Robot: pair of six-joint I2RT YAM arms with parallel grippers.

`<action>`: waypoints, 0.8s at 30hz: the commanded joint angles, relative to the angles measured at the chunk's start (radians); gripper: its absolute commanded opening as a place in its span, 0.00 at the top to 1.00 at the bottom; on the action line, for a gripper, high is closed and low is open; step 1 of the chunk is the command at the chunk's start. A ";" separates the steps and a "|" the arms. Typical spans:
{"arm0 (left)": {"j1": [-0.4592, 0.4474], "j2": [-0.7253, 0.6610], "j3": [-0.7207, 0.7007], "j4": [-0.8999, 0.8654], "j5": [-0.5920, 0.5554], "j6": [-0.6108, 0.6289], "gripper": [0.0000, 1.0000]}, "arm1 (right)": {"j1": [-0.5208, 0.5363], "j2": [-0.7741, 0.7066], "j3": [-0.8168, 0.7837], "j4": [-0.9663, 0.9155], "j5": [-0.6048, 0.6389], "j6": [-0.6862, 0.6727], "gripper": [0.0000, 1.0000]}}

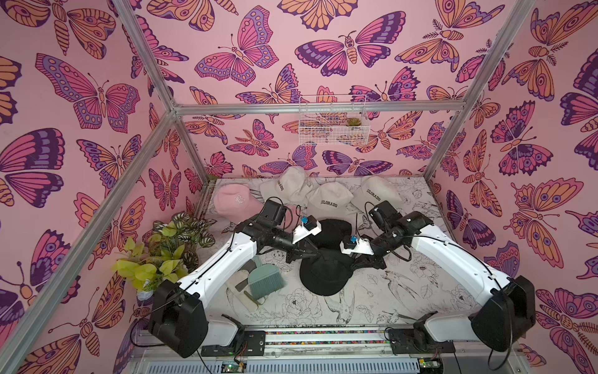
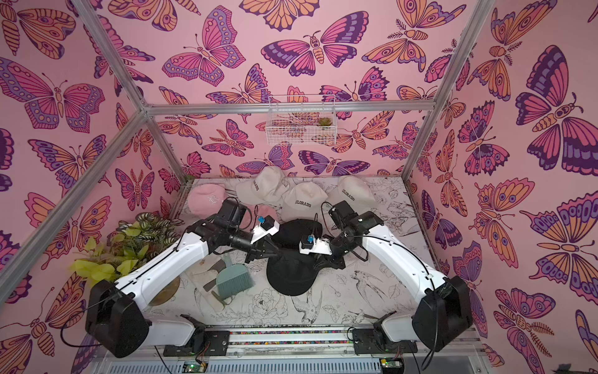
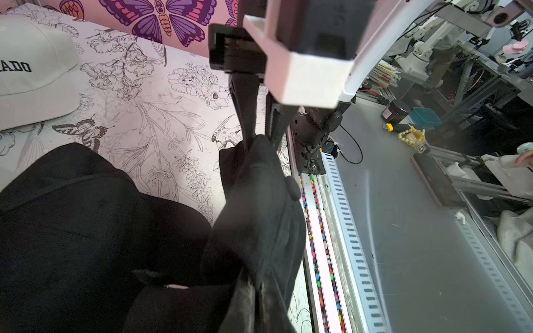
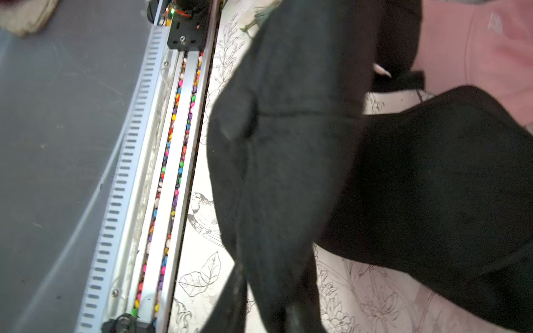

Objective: Stack the baseball caps by color
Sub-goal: Place the baseball cap on the baseball cap.

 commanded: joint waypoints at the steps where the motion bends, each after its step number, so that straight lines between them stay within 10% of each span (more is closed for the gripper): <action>1: 0.016 0.003 0.008 -0.002 0.019 -0.014 1.00 | -0.026 0.021 0.024 -0.014 -0.039 -0.001 1.00; 24: 0.080 0.261 0.173 0.145 -0.295 -0.296 1.00 | -0.164 0.515 0.548 -0.368 -0.136 -0.289 1.00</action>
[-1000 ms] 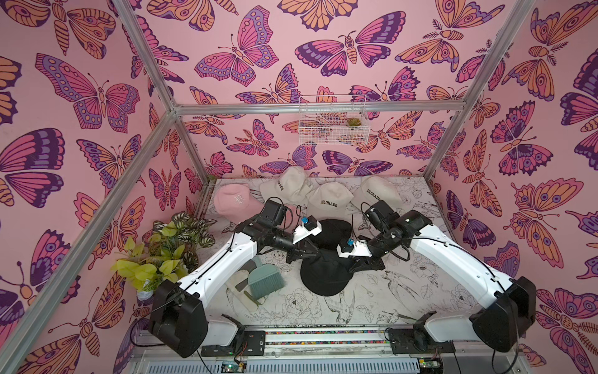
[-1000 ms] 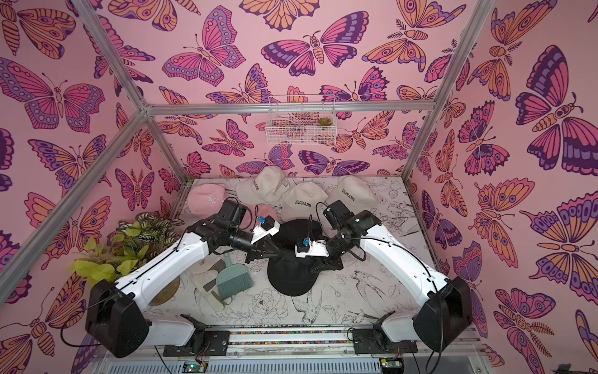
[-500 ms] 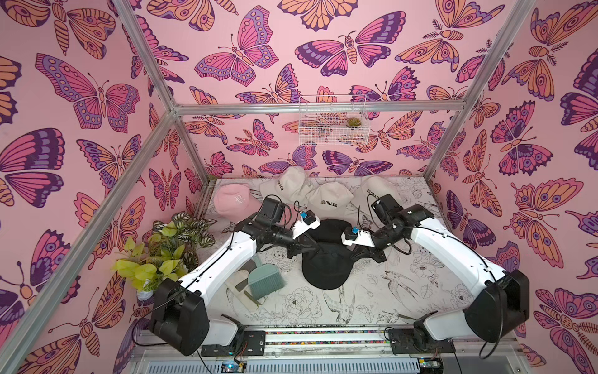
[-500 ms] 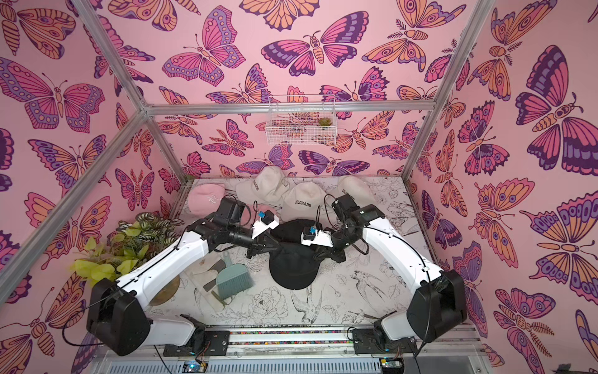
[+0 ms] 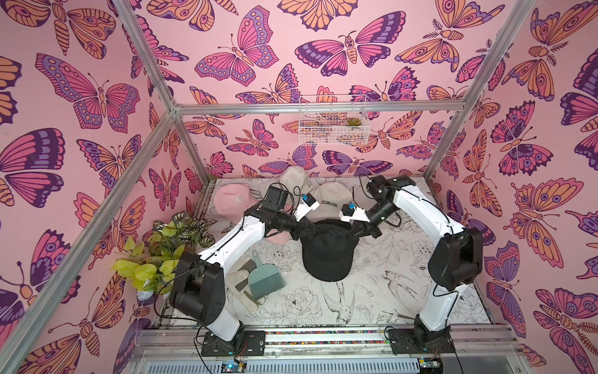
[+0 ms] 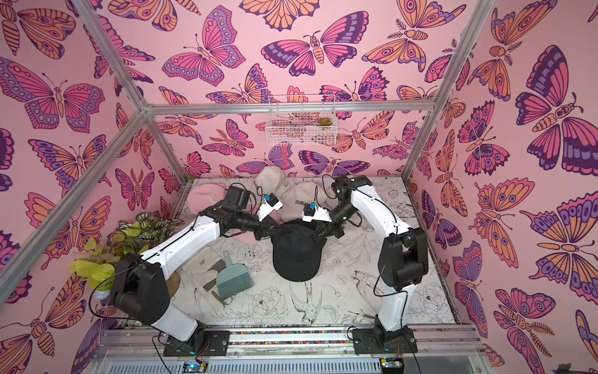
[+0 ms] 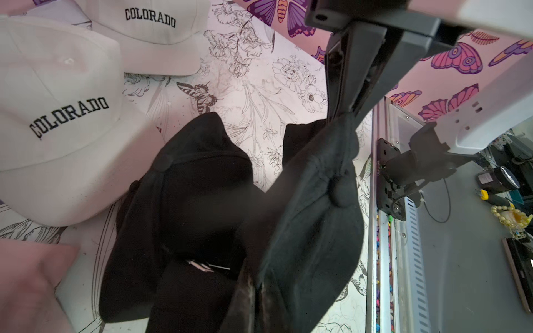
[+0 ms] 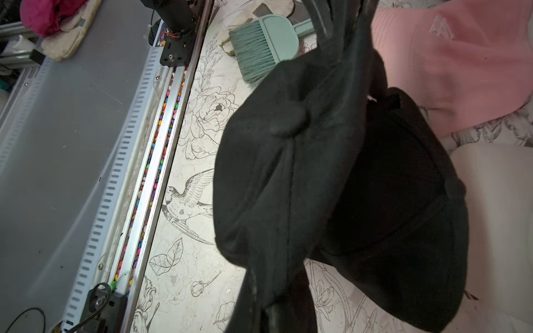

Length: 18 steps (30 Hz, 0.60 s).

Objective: Stack the baseball caps by color
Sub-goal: Place the baseball cap on the baseball cap.

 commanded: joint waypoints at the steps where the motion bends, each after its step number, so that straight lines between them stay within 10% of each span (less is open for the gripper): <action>1: 0.014 0.041 0.024 -0.015 -0.064 -0.001 1.00 | -0.007 0.016 0.005 0.056 -0.018 0.080 1.00; 18: 0.048 0.298 0.166 0.004 -0.204 -0.064 1.00 | -0.002 0.121 -0.106 0.593 0.204 0.719 1.00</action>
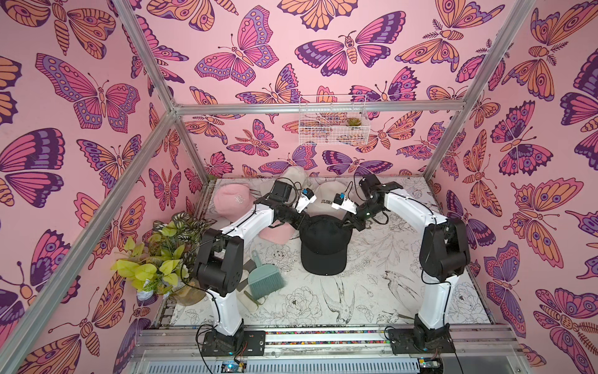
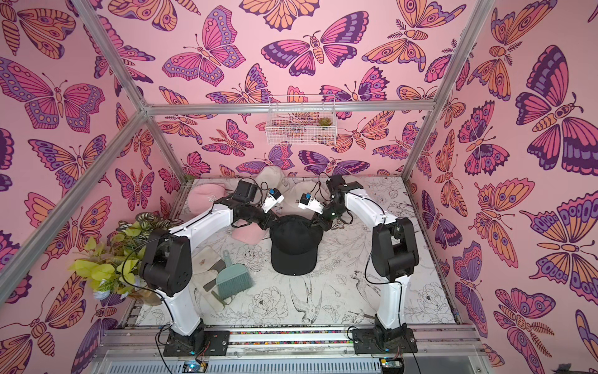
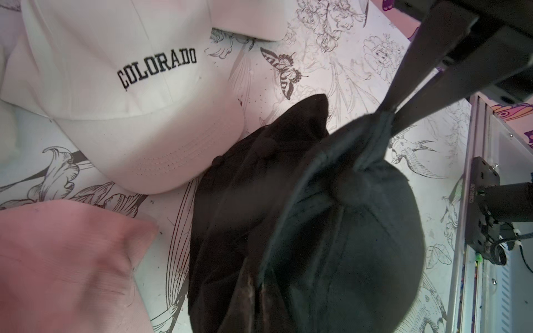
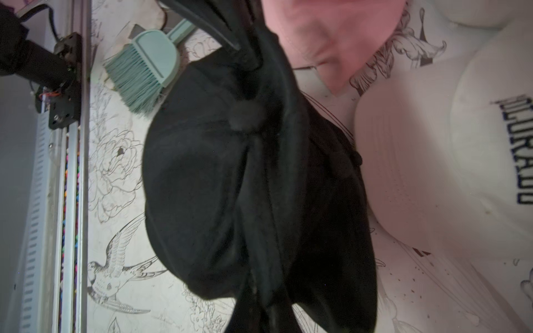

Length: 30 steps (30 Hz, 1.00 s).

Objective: Stack the baseball caps by color
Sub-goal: Place the baseball cap on the baseball cap.

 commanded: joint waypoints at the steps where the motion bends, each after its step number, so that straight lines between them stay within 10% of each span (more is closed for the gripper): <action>1: 0.009 0.034 0.013 -0.006 -0.022 -0.025 1.00 | -0.003 0.022 -0.032 0.125 0.133 0.192 1.00; 9: 0.009 0.052 0.010 0.026 0.042 -0.078 0.96 | -0.005 -0.066 -0.147 0.230 0.183 0.287 0.92; 15: 0.009 -0.015 0.004 0.029 -0.042 -0.198 0.39 | -0.005 -0.182 -0.211 0.302 0.297 0.466 0.56; 21: 0.018 -0.187 -0.150 0.103 -0.187 -0.359 0.09 | -0.005 -0.357 -0.448 0.491 0.363 0.656 0.30; 30: 0.022 -0.408 -0.556 0.374 -0.043 -0.536 0.15 | -0.001 -0.660 -0.905 0.874 0.289 0.956 0.30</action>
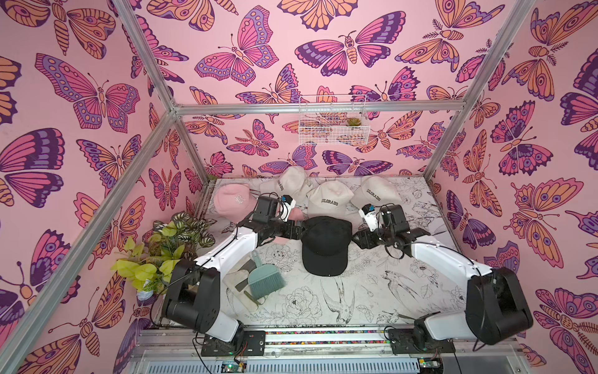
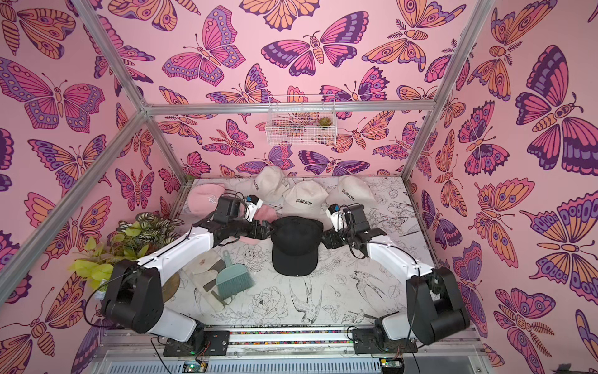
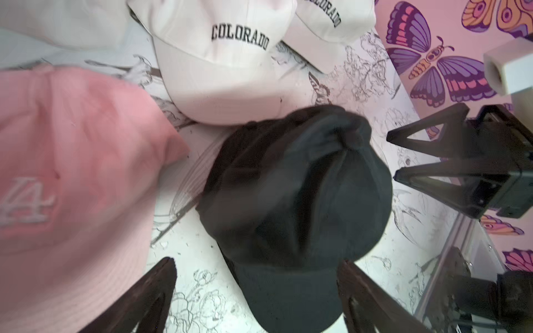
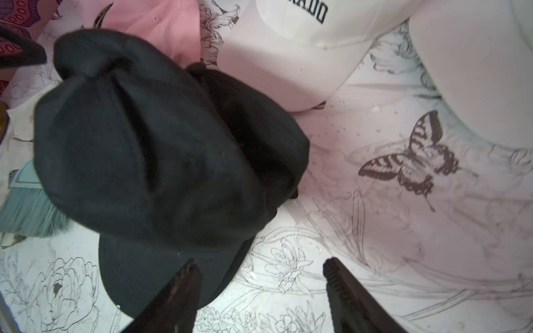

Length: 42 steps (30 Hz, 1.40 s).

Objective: Stack the baseball caps by color
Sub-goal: Place the baseball cap on the baseball cap.

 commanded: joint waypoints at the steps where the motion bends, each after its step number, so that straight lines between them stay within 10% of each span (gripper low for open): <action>1: -0.003 -0.030 -0.128 0.134 0.113 -0.064 0.18 | 0.003 -0.065 -0.096 0.179 -0.068 0.136 0.31; 22: -0.071 0.337 -0.095 0.211 0.133 -0.044 0.65 | 0.205 0.170 -0.177 0.336 0.116 0.258 0.51; 42: -0.121 0.408 0.016 0.186 0.154 -0.112 0.64 | 0.099 0.110 -0.172 0.247 0.170 0.317 0.44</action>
